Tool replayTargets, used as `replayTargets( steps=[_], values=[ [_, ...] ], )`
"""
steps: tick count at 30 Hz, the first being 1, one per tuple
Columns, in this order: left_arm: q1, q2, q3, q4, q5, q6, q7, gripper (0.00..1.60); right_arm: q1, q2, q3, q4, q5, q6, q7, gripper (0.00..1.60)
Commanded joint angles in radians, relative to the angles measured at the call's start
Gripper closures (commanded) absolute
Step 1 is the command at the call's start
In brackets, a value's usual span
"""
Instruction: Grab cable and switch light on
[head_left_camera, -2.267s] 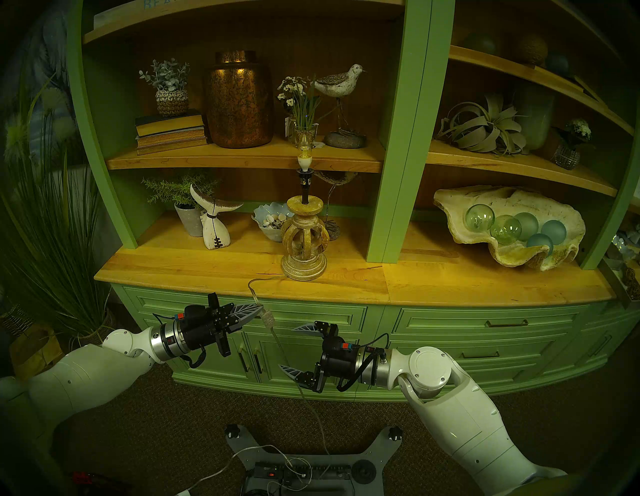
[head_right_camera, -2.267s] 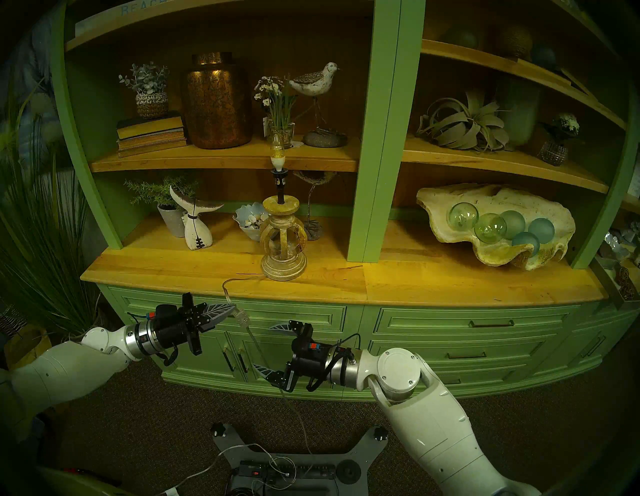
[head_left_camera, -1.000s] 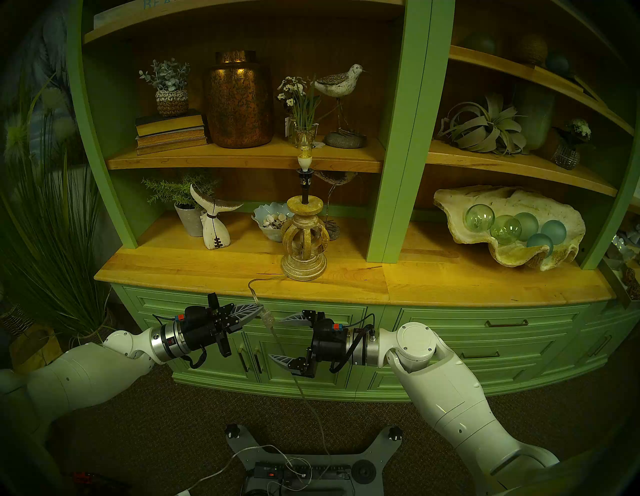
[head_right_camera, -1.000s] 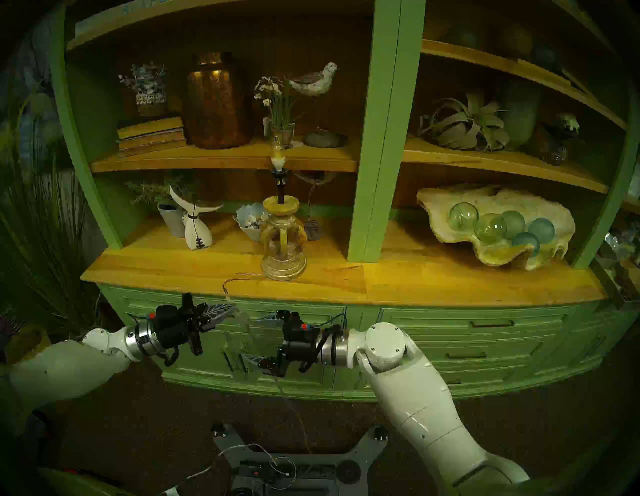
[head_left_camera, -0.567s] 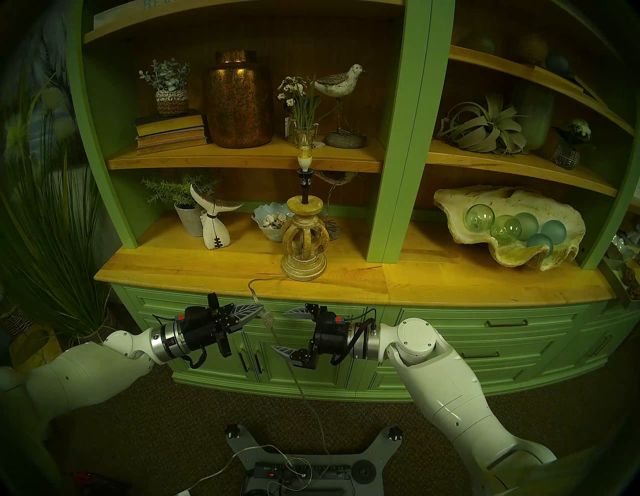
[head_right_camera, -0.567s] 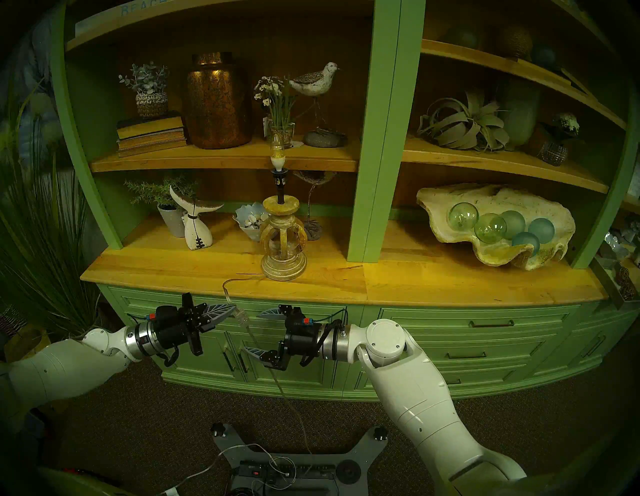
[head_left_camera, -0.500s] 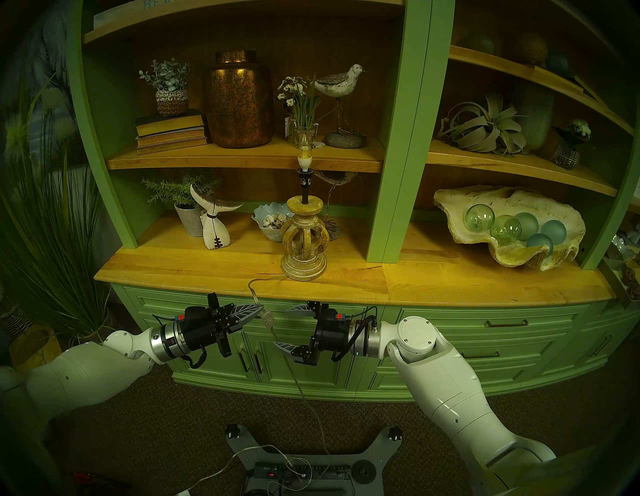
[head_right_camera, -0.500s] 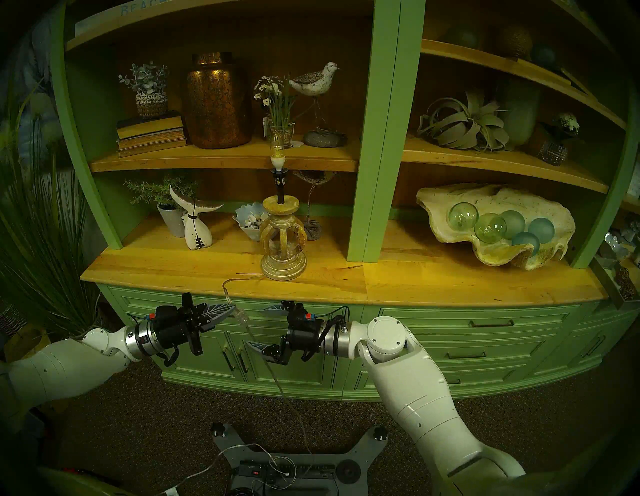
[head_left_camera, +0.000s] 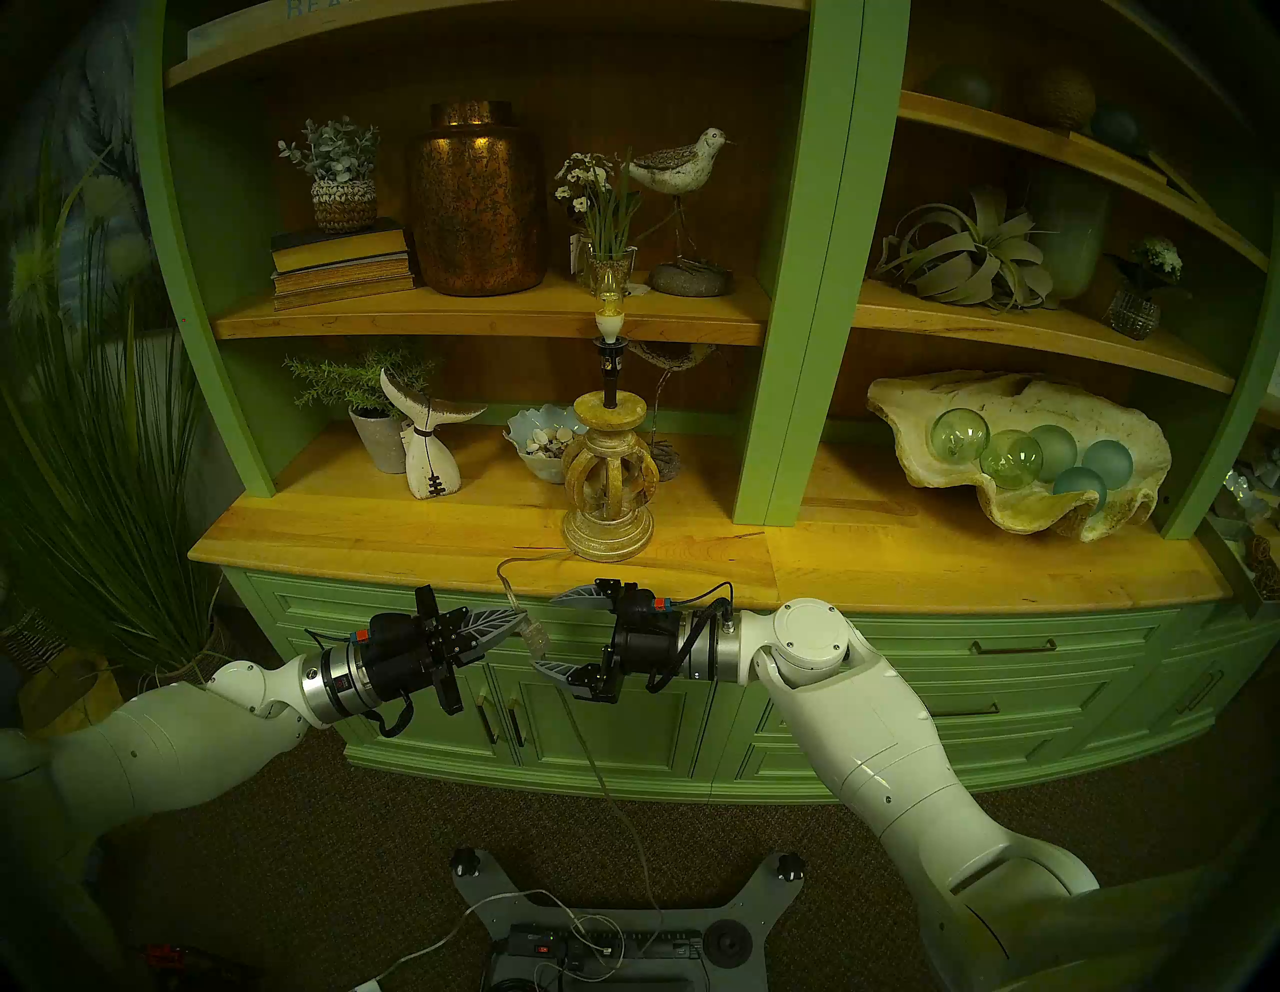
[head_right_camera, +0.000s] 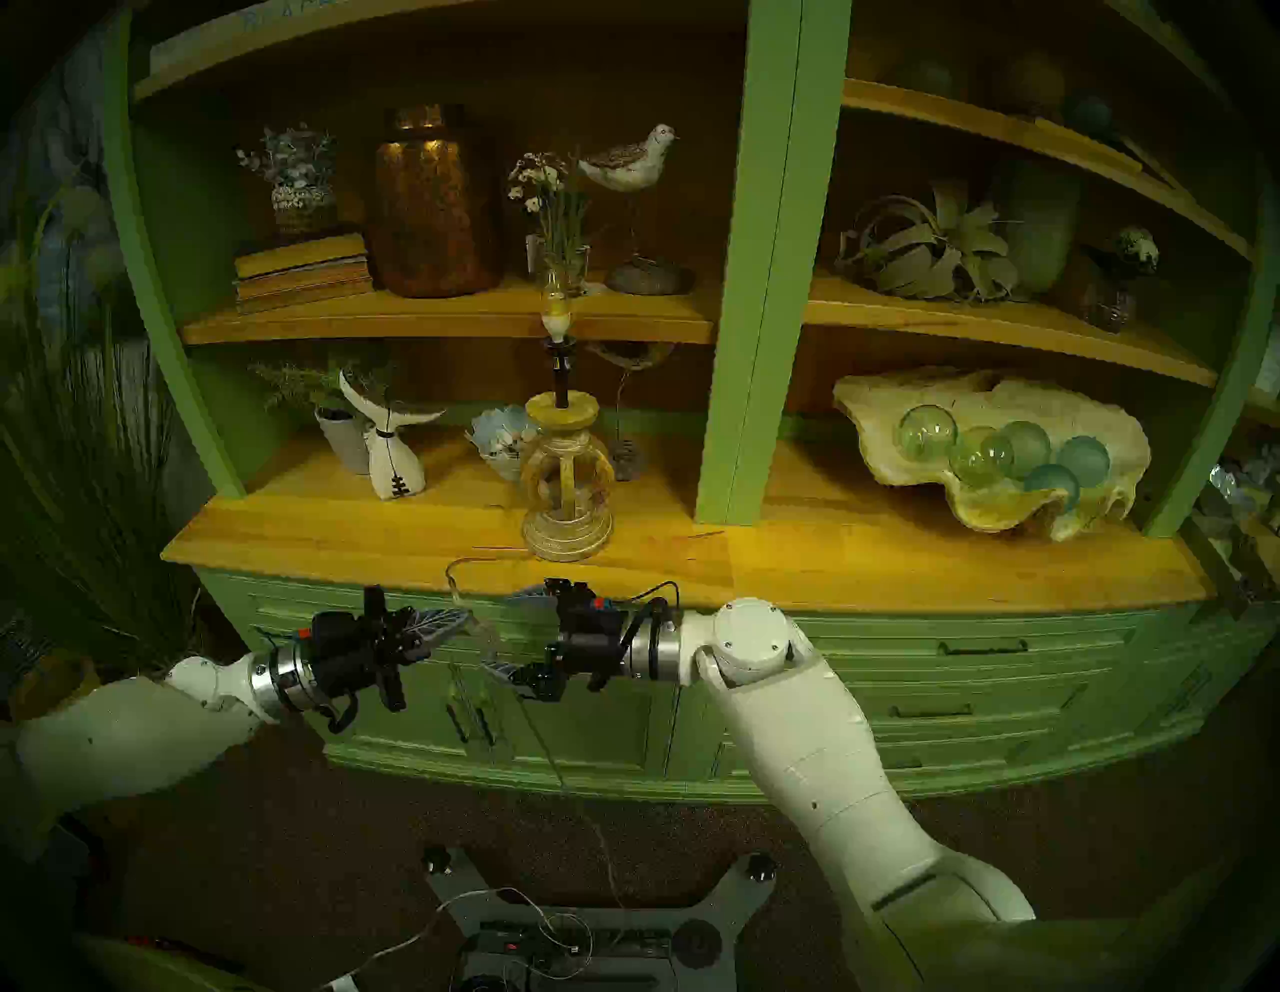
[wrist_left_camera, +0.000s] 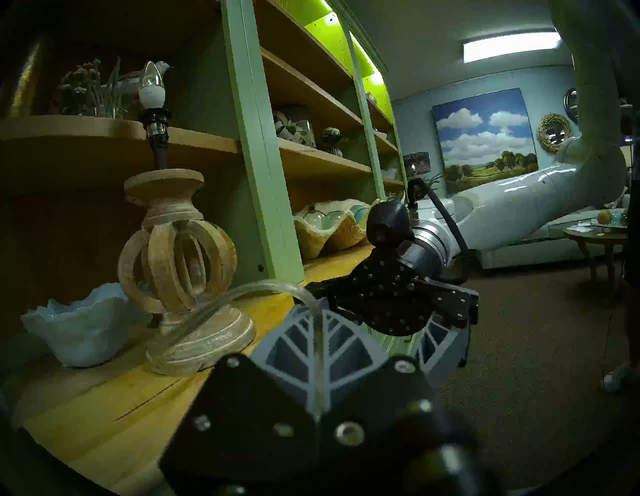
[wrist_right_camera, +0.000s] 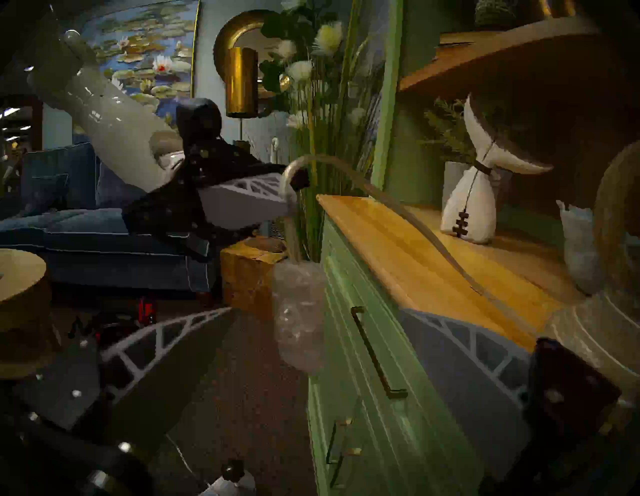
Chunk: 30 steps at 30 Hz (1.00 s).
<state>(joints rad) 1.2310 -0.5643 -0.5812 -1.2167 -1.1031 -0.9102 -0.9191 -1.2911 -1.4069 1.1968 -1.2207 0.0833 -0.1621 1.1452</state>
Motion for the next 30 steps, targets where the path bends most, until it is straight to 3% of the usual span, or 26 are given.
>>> replayTargets(
  steps=[1,3,5,7,8,10,11,13,16,17,18,21,30],
  values=[
    [-0.043,0.005,-0.001,-0.013,-0.018,-0.021,-0.108,1.60,0.099,-0.004,-0.016,0.023,0.003,0.005,0.065,0.00],
    [-0.046,0.007,0.005,-0.014,-0.018,-0.024,-0.102,1.60,0.110,0.001,-0.019,0.039,0.006,0.003,0.086,0.00],
    [-0.048,0.008,0.009,-0.014,-0.018,-0.026,-0.101,1.60,0.117,0.008,-0.018,0.052,0.006,0.000,0.098,0.13],
    [-0.052,0.009,0.015,-0.015,-0.018,-0.029,-0.096,1.60,0.127,0.014,-0.013,0.073,0.010,-0.004,0.113,0.33],
    [-0.053,0.009,0.016,-0.014,-0.019,-0.029,-0.098,1.60,0.131,0.018,-0.012,0.079,0.009,-0.007,0.118,0.51],
    [-0.056,0.011,0.022,-0.015,-0.017,-0.032,-0.091,1.60,0.139,0.024,-0.007,0.098,0.012,-0.012,0.132,0.60],
    [-0.057,0.011,0.024,-0.015,-0.018,-0.033,-0.093,1.60,0.142,0.026,-0.003,0.105,0.015,-0.015,0.136,0.85],
    [-0.060,0.012,0.029,-0.015,-0.018,-0.035,-0.090,1.60,0.149,0.027,0.003,0.121,0.021,-0.021,0.144,0.93],
    [-0.064,0.013,0.036,-0.014,-0.020,-0.039,-0.091,1.60,0.159,0.027,0.011,0.144,0.028,-0.030,0.156,0.84],
    [-0.065,0.014,0.039,-0.017,-0.017,-0.040,-0.081,1.60,0.162,0.027,0.011,0.148,0.028,-0.031,0.159,0.72],
    [-0.067,0.014,0.040,-0.015,-0.020,-0.041,-0.087,1.60,0.166,0.027,0.012,0.154,0.029,-0.034,0.165,0.31],
    [-0.071,0.016,0.049,-0.015,-0.020,-0.045,-0.084,1.60,0.178,0.023,0.013,0.174,0.032,-0.044,0.180,0.01],
    [-0.082,0.020,0.069,-0.018,-0.017,-0.050,-0.064,1.60,0.214,-0.017,0.007,0.215,0.035,-0.063,0.206,0.00]
  ],
)
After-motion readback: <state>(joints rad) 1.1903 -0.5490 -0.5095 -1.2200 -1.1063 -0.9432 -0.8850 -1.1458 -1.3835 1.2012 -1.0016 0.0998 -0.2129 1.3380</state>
